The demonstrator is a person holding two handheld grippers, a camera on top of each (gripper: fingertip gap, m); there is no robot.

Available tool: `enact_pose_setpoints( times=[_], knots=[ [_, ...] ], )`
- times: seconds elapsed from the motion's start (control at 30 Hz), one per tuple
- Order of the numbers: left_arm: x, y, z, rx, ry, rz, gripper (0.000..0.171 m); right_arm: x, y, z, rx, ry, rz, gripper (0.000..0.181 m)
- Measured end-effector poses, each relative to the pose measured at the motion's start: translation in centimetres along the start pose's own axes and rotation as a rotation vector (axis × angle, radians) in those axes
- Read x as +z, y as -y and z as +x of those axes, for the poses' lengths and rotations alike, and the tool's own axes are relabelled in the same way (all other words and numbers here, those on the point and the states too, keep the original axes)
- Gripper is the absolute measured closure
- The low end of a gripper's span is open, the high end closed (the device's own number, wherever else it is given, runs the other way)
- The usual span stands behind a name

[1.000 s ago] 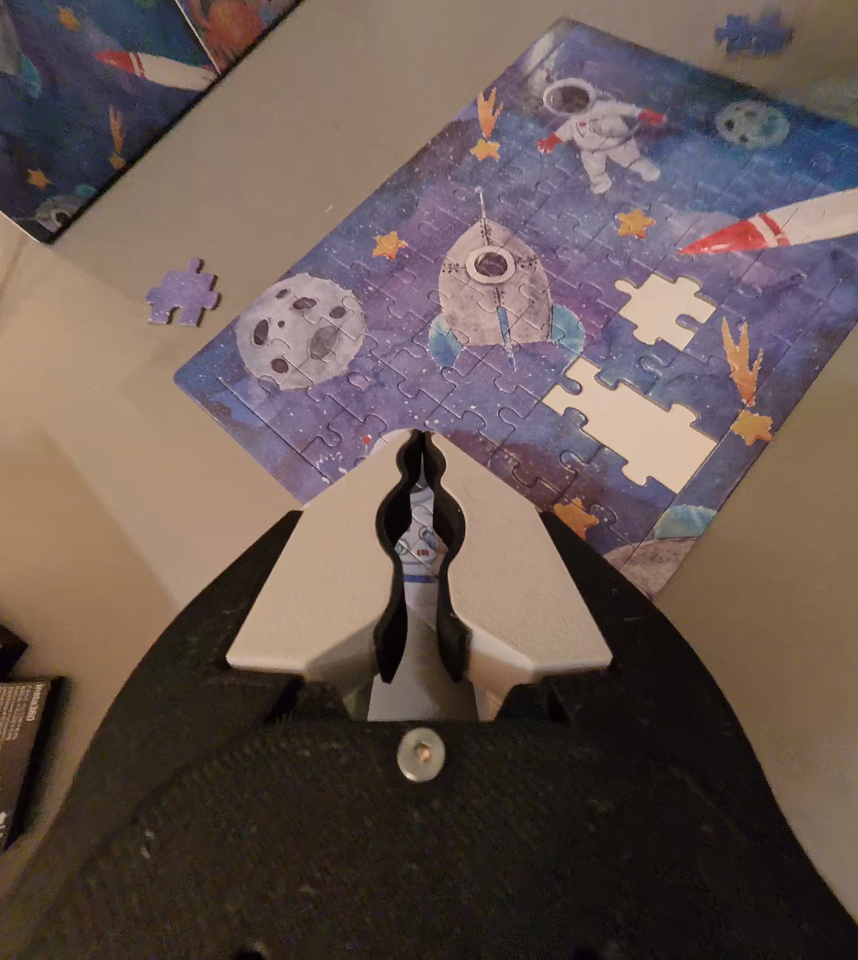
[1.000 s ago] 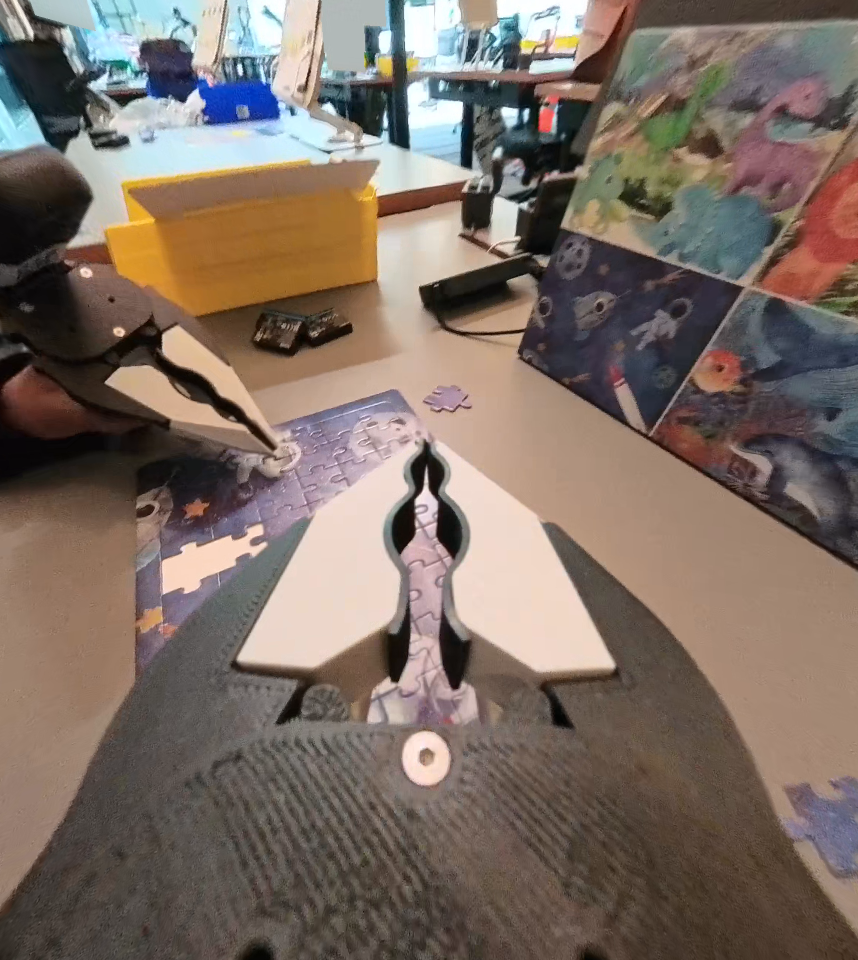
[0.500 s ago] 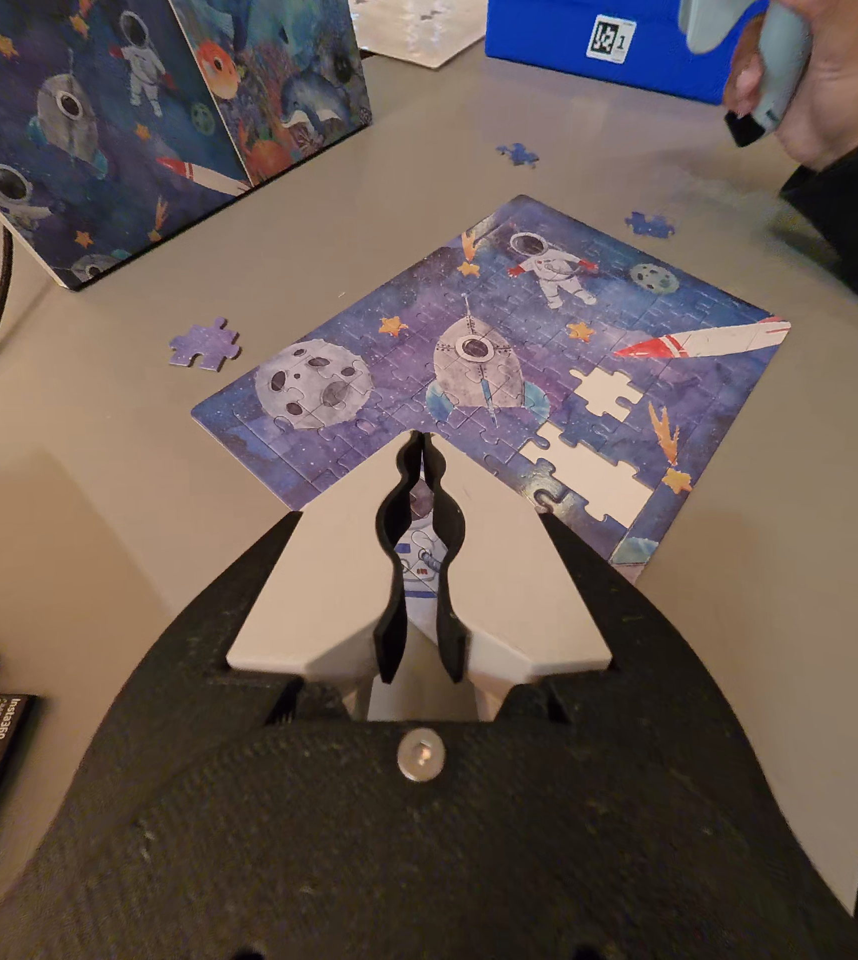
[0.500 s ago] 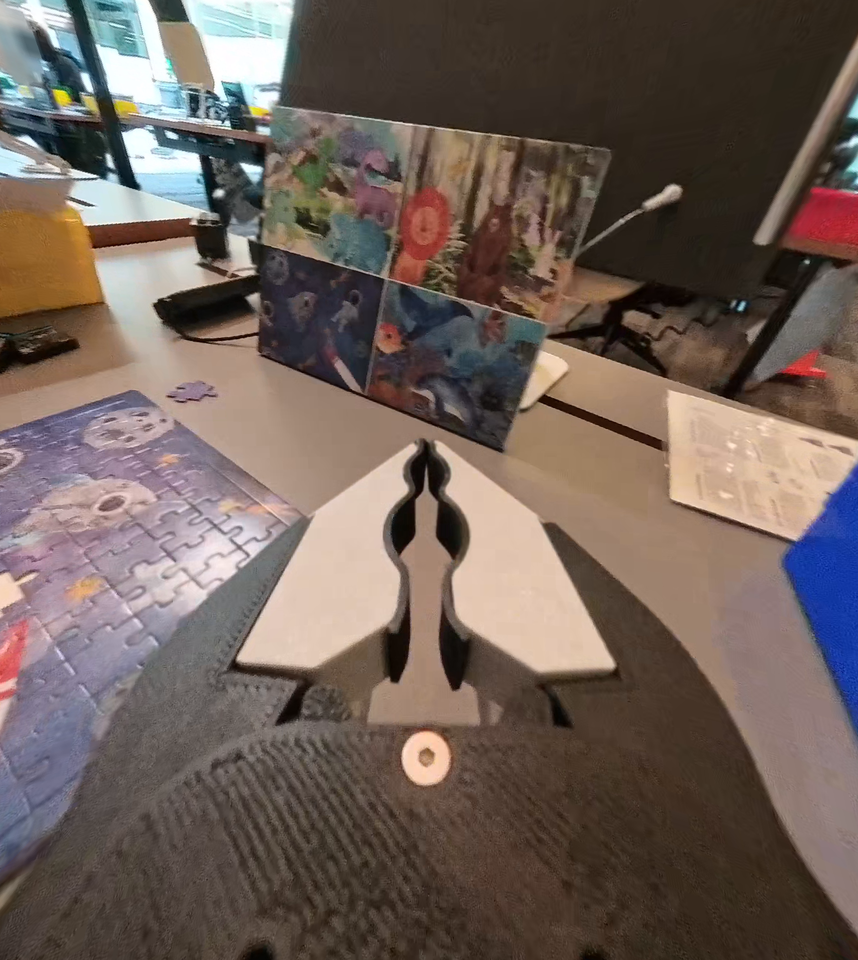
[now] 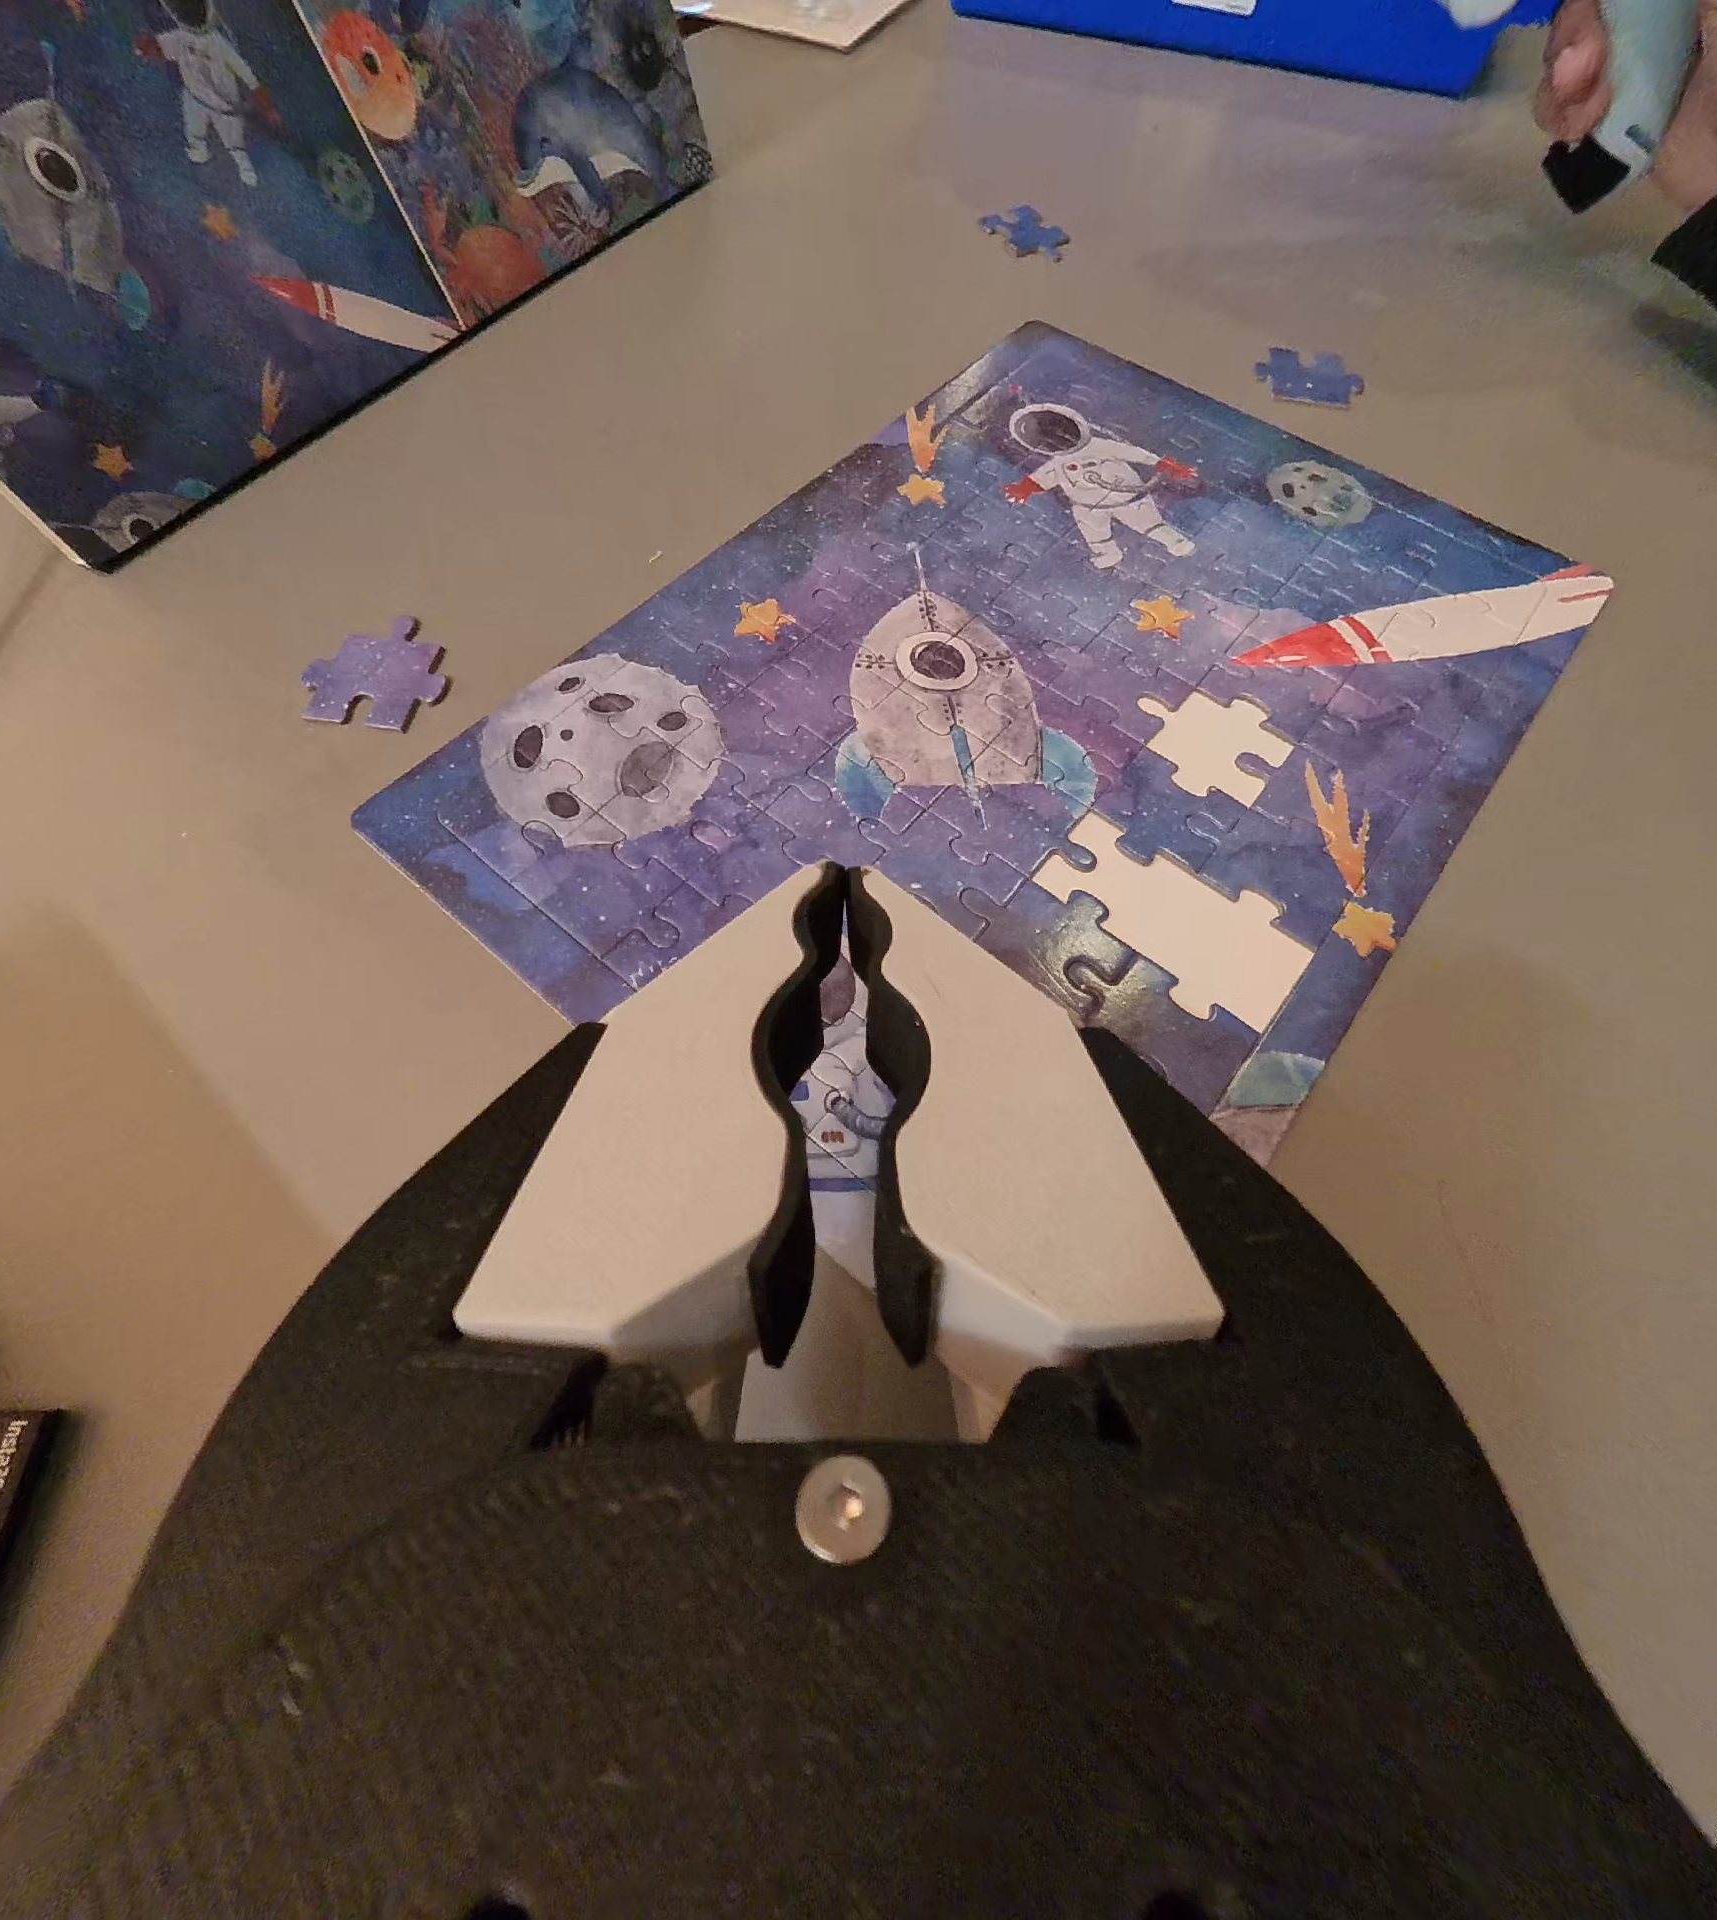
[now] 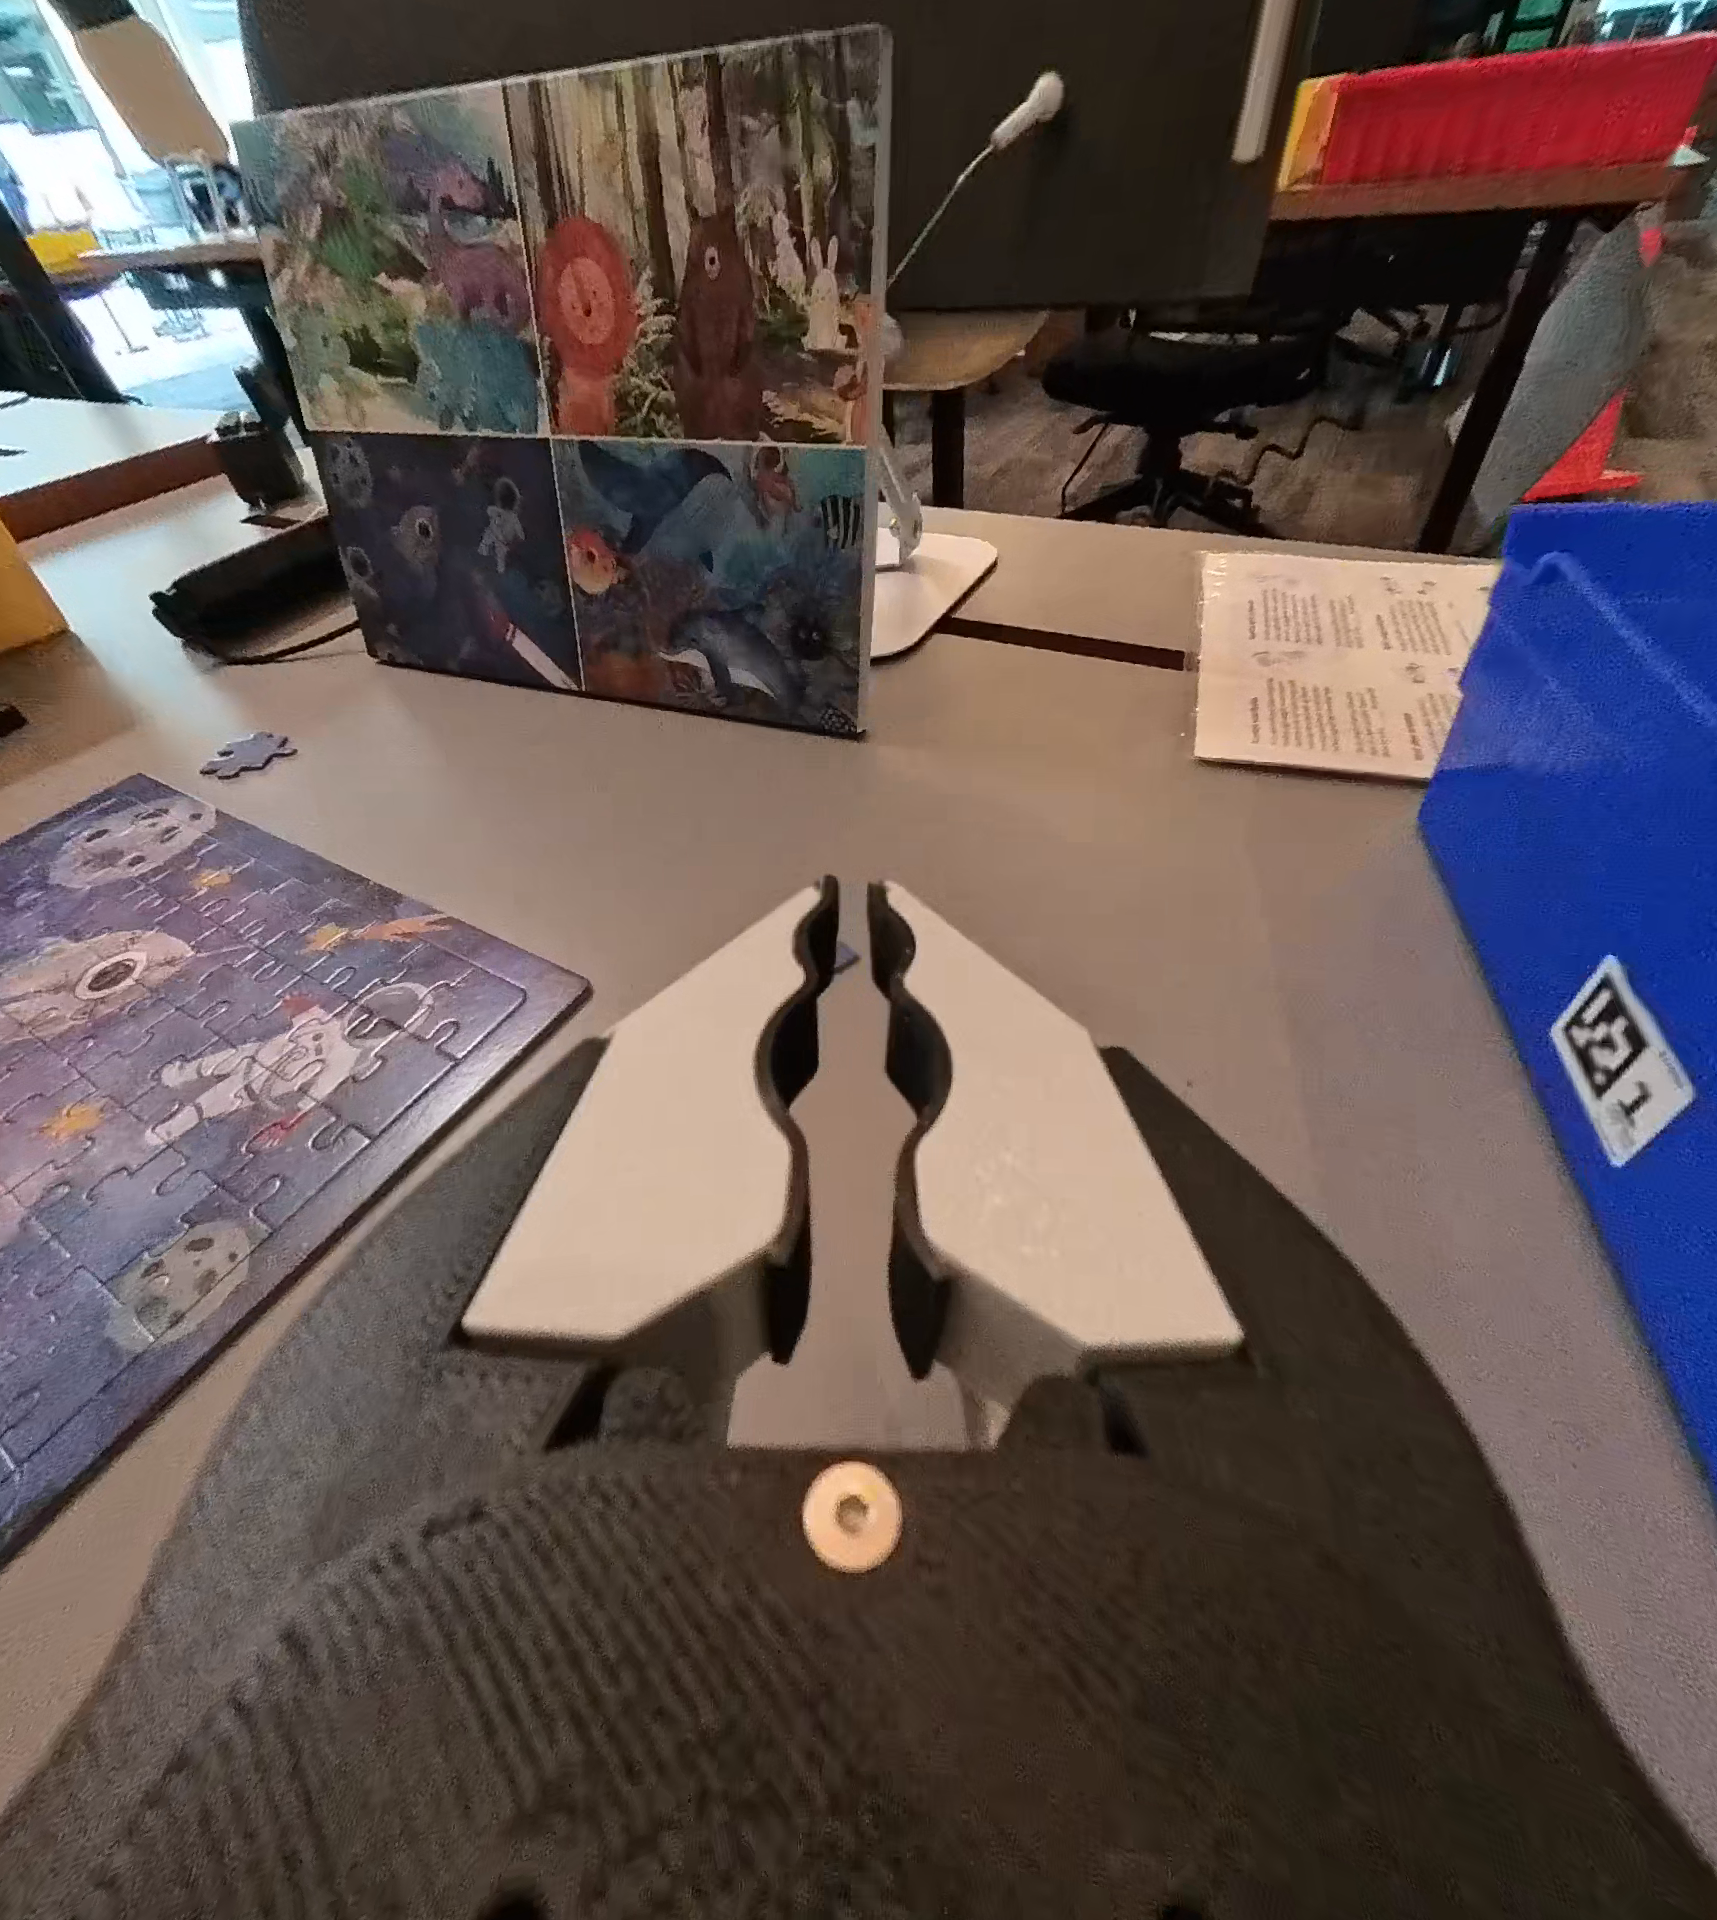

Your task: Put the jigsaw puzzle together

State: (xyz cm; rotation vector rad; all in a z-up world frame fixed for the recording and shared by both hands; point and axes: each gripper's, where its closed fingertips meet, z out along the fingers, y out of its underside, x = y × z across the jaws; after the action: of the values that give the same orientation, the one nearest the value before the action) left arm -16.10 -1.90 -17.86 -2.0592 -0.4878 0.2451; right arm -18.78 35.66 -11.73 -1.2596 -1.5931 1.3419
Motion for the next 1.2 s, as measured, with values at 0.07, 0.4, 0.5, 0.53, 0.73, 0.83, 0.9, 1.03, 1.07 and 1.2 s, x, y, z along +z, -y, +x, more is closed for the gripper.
enact_pose_setpoints(
  times=[0.07,0.4,0.5,0.53,0.73,0.83,0.9,1.03,1.07,1.2],
  knots=[
    [0.1,-0.1,0.1,0.009,0.003,-0.006,0.171,0.5,-0.6,-0.3,-0.022,-0.002,-0.033,0.177],
    [0.2,-0.2,0.1,0.015,0.007,-0.019,0.171,2.0,-2.4,-1.7,-0.102,-0.002,-0.143,0.176],
    [0.2,-0.3,0.1,0.016,0.006,-0.023,0.171,2.2,-2.8,-1.9,-0.112,0.002,-0.165,0.175],
    [0.3,-0.3,0.1,0.018,0.007,-0.026,0.171,2.3,-2.9,-2.0,-0.116,0.002,-0.173,0.175],
    [0.4,-0.4,0.1,0.025,0.012,-0.038,0.171,2.8,-3.7,-2.5,-0.156,-0.001,-0.214,0.175],
    [0.4,-0.4,0.1,0.022,0.011,-0.038,0.171,3.0,-4.0,-2.7,-0.184,-0.008,-0.233,0.176],
    [0.4,-0.5,0.1,0.02,0.01,-0.04,0.171,3.1,-4.1,-2.7,-0.2,-0.015,-0.244,0.176],
    [0.5,-0.5,0.1,0.023,0.01,-0.045,0.171,3.2,-4.5,-2.8,-0.215,-0.019,-0.261,0.176],
    [0.5,-0.5,0.1,0.024,0.01,-0.047,0.171,3.3,-4.5,-2.8,-0.217,-0.02,-0.263,0.176],
    [0.6,-0.6,0.2,0.029,0.011,-0.055,0.171,3.4,-4.7,-2.9,-0.22,-0.019,-0.273,0.176]
  ],
)
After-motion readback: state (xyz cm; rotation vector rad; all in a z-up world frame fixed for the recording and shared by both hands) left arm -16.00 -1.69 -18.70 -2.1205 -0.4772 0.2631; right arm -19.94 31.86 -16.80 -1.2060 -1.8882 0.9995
